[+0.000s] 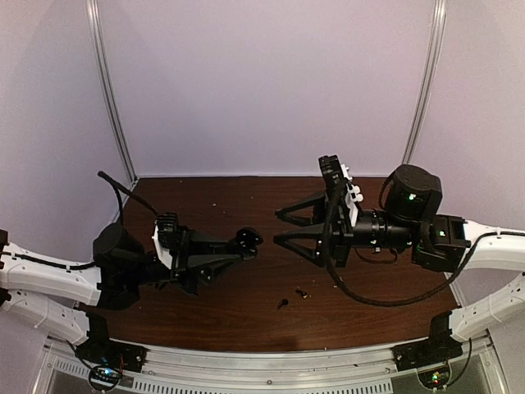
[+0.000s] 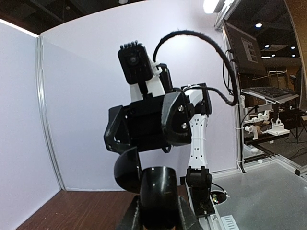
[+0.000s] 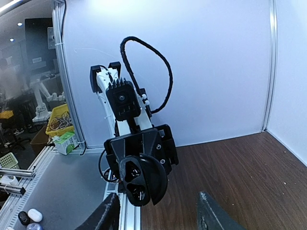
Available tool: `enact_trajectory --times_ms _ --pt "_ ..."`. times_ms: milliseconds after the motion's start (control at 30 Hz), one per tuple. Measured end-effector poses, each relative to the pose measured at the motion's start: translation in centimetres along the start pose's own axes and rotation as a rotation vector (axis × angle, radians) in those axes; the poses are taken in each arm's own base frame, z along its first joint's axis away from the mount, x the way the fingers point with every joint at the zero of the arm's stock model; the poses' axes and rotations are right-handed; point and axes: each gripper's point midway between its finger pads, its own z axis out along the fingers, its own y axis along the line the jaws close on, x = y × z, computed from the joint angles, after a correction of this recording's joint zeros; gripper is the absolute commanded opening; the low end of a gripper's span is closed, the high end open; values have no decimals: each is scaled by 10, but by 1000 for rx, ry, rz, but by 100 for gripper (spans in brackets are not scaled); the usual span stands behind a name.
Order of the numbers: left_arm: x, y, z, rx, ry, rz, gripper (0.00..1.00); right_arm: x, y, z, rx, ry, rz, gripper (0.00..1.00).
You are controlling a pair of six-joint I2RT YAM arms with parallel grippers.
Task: Insert the wireless bluetooth earbuds into the charging case
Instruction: Pass from the left arm to the right
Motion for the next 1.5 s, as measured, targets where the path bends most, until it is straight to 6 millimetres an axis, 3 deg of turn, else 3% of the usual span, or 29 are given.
enact_trajectory --times_ms 167,533,1100,1500 --pt "-12 -5 2 33 -70 10 2 -5 5 9 -53 -66 17 49" --pt "-14 -8 5 60 -114 3 2 -6 11 33 -116 -146 46 41" --pt "-22 -8 3 63 -149 20 2 -2 15 45 -167 -169 76 26" --pt "-25 -11 3 76 -160 27 6 -6 20 49 -200 -178 83 6"
